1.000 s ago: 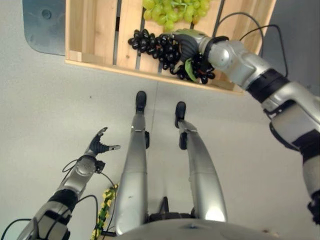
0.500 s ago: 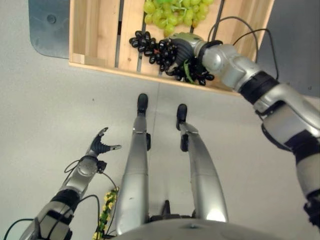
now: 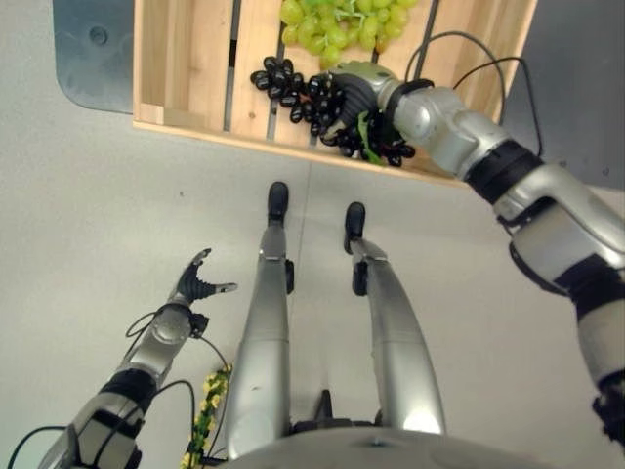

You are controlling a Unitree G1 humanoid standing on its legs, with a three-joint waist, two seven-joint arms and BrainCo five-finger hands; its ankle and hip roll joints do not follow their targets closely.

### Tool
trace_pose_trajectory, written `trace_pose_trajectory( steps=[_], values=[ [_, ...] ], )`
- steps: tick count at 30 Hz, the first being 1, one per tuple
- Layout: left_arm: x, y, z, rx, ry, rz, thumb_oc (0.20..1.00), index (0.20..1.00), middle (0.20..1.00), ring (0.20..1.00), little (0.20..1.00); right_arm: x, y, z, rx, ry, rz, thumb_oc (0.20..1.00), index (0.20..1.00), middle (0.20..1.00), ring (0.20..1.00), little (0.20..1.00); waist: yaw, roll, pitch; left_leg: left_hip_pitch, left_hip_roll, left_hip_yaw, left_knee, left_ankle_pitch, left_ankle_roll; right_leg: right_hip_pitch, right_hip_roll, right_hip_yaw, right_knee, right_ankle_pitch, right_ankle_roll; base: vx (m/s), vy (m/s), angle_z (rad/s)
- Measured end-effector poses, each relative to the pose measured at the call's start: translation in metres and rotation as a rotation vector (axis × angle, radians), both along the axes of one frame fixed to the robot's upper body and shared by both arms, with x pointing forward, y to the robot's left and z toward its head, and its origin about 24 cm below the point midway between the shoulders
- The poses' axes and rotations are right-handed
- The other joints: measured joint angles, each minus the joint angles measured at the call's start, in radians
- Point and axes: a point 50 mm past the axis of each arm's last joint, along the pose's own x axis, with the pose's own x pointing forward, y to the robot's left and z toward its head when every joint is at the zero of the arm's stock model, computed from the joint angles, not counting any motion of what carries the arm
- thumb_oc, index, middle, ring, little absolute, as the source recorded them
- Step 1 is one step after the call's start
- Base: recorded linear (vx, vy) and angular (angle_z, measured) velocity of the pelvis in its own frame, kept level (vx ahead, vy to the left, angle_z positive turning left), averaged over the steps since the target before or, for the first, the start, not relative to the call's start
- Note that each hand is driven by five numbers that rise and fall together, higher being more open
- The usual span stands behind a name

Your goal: Pick up the fruits from the basket on one side to the basket on the other side

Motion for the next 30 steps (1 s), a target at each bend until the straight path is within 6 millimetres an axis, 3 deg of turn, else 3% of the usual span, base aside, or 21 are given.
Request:
trace_pose_trajectory(
  steps=[7, 14, 19, 22, 30],
  values=[
    [0.002, 0.0, -0.004, 0.001, 0.017, 0.014, 1.0, 1.0, 1.0, 1.0, 1.0, -0.002, 0.001, 0.0, 0.109, 0.053, 0.023, 0.2, 0.2, 0.2, 0.2, 0.2, -0.001, 0.0, 0.0, -0.009, 0.0, -0.001, 0.0, 0.0, 0.0, -0.006, 0.0, -0.003, 0.0, -0.001, 0.0, 0.0, 0.0, 0.0],
    [-0.001, -0.003, -0.011, -0.01, 0.043, 0.008, 1.0, 1.0, 1.0, 1.0, 1.0, -0.012, 0.0, -0.003, 0.463, 0.358, 0.145, 0.2, 0.2, 0.2, 0.2, 0.2, 0.008, 0.003, 0.002, -0.021, -0.002, -0.021, 0.0, 0.002, 0.0, -0.01, -0.003, -0.022, 0.001, -0.01, -0.005, 0.0, -0.01, 0.06],
    [0.0, 0.005, -0.011, 0.019, 0.051, 0.0, 1.0, 1.0, 1.0, 1.0, 1.0, -0.021, -0.024, -0.024, 0.665, 0.61, 0.203, 0.2, 0.2, 0.2, 0.2, 0.2, 0.028, 0.009, 0.009, -0.015, -0.006, -0.018, 0.011, -0.003, -0.005, -0.001, -0.008, -0.024, 0.017, -0.031, -0.006, 0.0, -0.002, 0.07],
    [0.007, 0.019, -0.007, 0.061, 0.082, 0.06, 1.0, 1.0, 1.0, 1.0, 1.0, -0.027, -0.018, -0.033, 0.754, 0.728, 0.258, 0.2, 0.2, 0.2, 0.2, 0.2, 0.026, 0.011, 0.017, -0.018, -0.006, -0.02, 0.013, -0.003, -0.003, -0.002, -0.006, -0.023, 0.021, -0.034, -0.006, 0.0, 0.004, 0.04],
    [0.011, 0.018, -0.005, 0.059, 0.071, 0.06, 1.0, 1.0, 1.0, 1.0, 1.0, -0.042, -0.004, -0.061, 0.885, 0.935, 0.358, 0.2, 0.2, 0.2, 0.2, 0.2, 0.006, 0.01, 0.018, -0.016, -0.004, -0.019, 0.019, -0.002, -0.002, -0.003, -0.005, -0.023, 0.031, -0.034, -0.006, 0.0, 0.0, 0.0]
  ],
)
